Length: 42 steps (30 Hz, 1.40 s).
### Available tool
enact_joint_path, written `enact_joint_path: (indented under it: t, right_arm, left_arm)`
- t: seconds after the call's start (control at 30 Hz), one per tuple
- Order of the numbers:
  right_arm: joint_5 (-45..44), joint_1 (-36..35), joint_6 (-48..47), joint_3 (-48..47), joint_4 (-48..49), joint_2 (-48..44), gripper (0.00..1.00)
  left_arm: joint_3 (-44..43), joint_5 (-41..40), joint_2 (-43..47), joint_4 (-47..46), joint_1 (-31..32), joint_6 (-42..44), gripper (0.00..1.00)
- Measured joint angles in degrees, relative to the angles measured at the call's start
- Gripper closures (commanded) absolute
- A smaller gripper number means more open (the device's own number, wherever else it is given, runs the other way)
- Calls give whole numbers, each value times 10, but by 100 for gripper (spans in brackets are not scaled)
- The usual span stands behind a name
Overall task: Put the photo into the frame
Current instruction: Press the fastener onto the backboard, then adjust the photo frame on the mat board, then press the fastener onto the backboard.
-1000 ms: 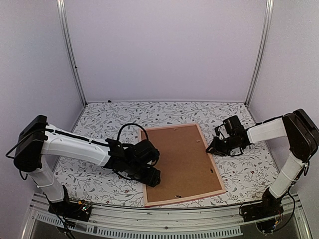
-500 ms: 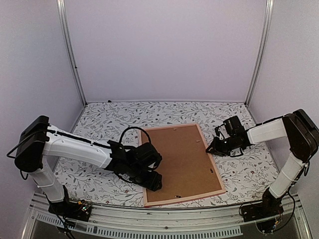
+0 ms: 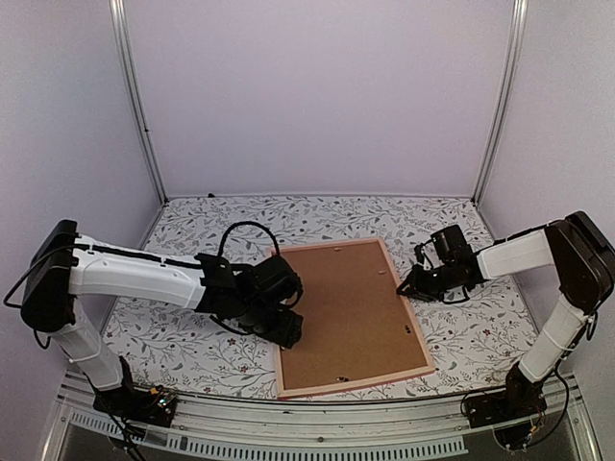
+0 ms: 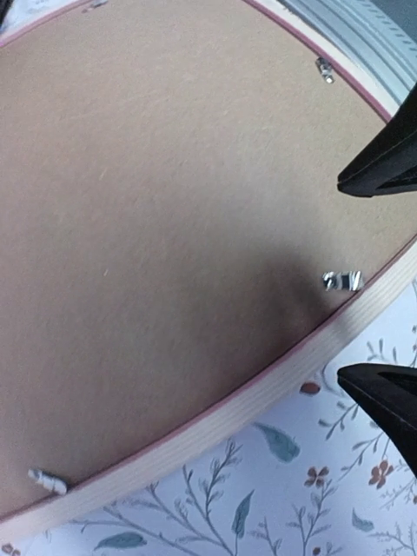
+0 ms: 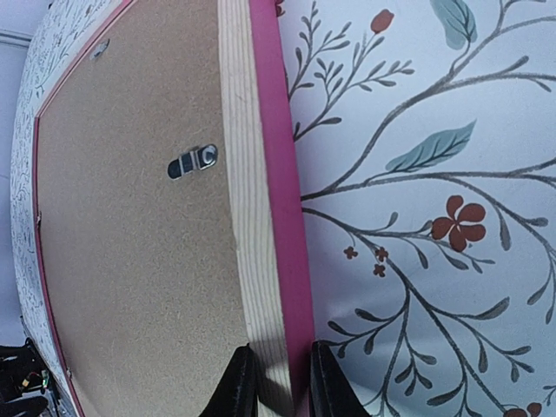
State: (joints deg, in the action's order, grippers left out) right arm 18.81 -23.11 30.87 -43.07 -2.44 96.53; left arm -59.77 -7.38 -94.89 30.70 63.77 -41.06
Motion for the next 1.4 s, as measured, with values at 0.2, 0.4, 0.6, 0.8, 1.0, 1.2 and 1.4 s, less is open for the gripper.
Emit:
enact_joint_path:
  t: [0.2,0.4,0.6,0.8,1.0,1.2,1.4]
  right_arm:
    - [-1,-1,13,21,10,-17,100]
    - [1,-1,36,46,25,-35,100]
    - [3,-2,56,63,26,-53,100]
    - [5,-3,61,64,21,-55,100]
    - [11,-3,64,64,23,-53,100]
    - [15,-4,78,74,44,-53,100]
    - [18,-5,91,83,64,-53,100]
  left_arm:
    - [-7,-12,-8,2,-87,33,32]
    - [-49,-11,-61,-1,-144,73,33]
    - [-77,6,-107,-7,-179,112,38]
    - [-105,36,-130,-15,-228,145,41]
    - [-132,77,-152,-28,-257,164,40]
    - [-153,96,-184,-30,-265,174,44]
    - [-176,102,-210,-28,-270,186,49]
